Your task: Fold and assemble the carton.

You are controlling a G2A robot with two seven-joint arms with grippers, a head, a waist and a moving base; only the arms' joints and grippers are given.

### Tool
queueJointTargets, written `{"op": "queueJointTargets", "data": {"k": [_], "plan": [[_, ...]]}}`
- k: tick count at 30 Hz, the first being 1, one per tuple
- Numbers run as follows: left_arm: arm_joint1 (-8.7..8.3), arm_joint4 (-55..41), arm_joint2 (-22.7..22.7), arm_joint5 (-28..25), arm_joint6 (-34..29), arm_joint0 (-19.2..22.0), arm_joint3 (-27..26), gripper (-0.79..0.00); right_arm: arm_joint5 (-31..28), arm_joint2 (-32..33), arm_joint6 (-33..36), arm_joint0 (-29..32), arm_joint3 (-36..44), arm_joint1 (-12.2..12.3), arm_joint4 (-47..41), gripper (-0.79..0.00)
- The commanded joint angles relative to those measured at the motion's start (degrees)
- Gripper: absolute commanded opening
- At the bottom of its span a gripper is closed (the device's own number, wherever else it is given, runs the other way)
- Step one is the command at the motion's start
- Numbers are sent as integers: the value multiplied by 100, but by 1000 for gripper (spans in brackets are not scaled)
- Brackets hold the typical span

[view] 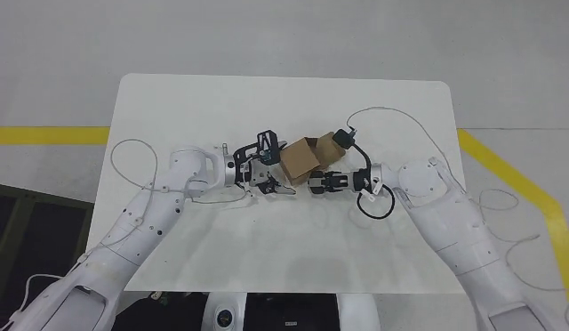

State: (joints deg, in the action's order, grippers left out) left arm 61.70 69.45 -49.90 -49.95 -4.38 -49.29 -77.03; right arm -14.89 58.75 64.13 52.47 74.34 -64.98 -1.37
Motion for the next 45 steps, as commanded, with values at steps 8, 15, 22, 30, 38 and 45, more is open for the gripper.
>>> {"op": "queueJointTargets", "data": {"k": [8,15,22,30,38,45], "plan": [[-1,3,-95,132,-128,-71,-32,0,119,763,-22,159,-19,248,436,-785],[9,-61,-124,221,-248,-155,-129,0,-100,529,-403,-99,-452,180,551,-785],[26,-82,-135,312,-386,-191,-137,0,-464,29,-558,-577,-936,-2,404,-785],[49,-70,-138,285,-406,-161,-39,0,-661,-410,-445,-867,-1212,-190,-43,-785],[62,-59,-159,182,-403,-136,23,0,-732,-737,-429,-983,-1329,-345,-372,-785],[44,-49,-233,-3,-405,-144,62,0,-726,-852,-311,-954,-1222,-406,-627,-785]]}}
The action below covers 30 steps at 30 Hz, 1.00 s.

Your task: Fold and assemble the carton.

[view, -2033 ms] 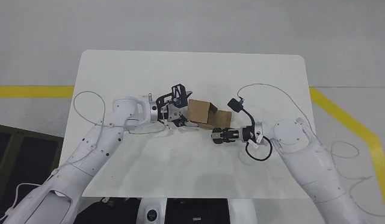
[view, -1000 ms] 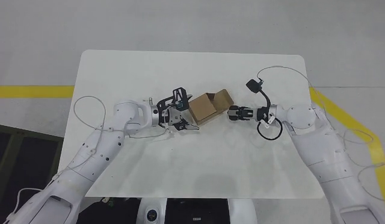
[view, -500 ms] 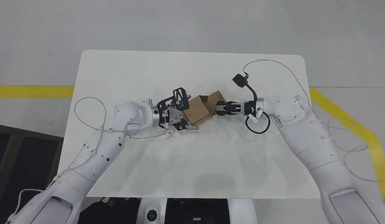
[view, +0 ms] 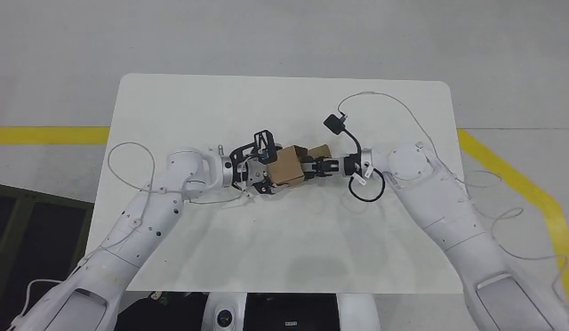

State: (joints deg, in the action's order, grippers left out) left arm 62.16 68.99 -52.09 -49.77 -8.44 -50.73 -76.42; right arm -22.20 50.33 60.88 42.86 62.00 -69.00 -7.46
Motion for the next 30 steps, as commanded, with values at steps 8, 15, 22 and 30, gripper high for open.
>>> {"op": "queueJointTargets", "data": {"k": [8,15,22,30], "plan": [[-33,18,-119,-190,-31,-19,22,0,107,-20,143,141,231,-3,-140,-785],[-79,-33,-240,-441,-78,-67,-23,0,251,279,205,366,478,128,-25,-785],[-102,-58,-294,-513,-141,-114,-72,0,558,799,412,597,883,335,172,-785],[-98,-75,-296,-490,-162,-107,-79,0,669,987,235,737,883,430,535,-785]]}}
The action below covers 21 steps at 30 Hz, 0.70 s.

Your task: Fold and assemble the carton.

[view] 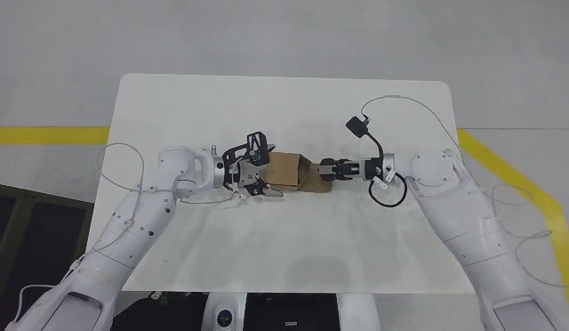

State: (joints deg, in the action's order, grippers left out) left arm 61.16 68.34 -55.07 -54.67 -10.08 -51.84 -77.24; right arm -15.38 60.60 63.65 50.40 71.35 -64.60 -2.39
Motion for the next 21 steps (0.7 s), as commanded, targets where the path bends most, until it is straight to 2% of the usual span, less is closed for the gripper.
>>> {"op": "queueJointTargets", "data": {"k": [1,8,21], "plan": [[4,-11,2,9,3,11,0,0,-18,-85,-109,-44,-111,-25,49,-785],[20,-62,28,56,3,22,-31,0,-156,-578,-459,-327,-539,-221,-93,-785],[20,14,41,77,28,-42,-102,0,-365,-1224,-544,-582,-805,-533,-600,-785]]}}
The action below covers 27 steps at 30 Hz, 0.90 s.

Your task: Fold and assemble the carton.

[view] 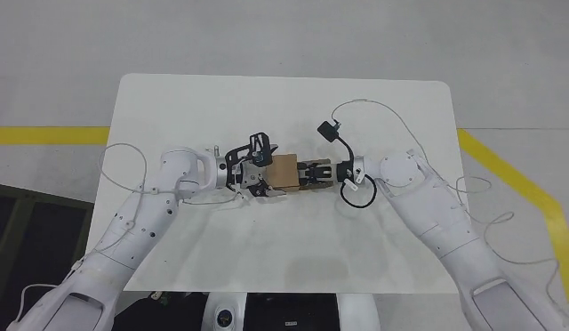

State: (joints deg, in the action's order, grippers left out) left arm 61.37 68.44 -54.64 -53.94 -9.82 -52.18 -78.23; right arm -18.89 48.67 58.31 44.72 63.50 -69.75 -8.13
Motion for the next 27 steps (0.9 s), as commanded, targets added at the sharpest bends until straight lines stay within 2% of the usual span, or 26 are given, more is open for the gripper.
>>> {"op": "queueJointTargets", "data": {"k": [1,15,21,27], "plan": [[-1,3,-5,5,0,-12,-7,0,-27,-51,-17,-34,-55,-31,-36,-785],[4,-65,-10,16,-6,-40,-32,0,-293,-91,174,-72,-244,-95,-189,-785],[3,-57,-35,1,9,-9,-16,0,-170,384,400,-36,-151,101,33,-785],[-4,-13,-63,-16,25,-13,-12,0,184,1046,754,232,370,371,174,-785]]}}
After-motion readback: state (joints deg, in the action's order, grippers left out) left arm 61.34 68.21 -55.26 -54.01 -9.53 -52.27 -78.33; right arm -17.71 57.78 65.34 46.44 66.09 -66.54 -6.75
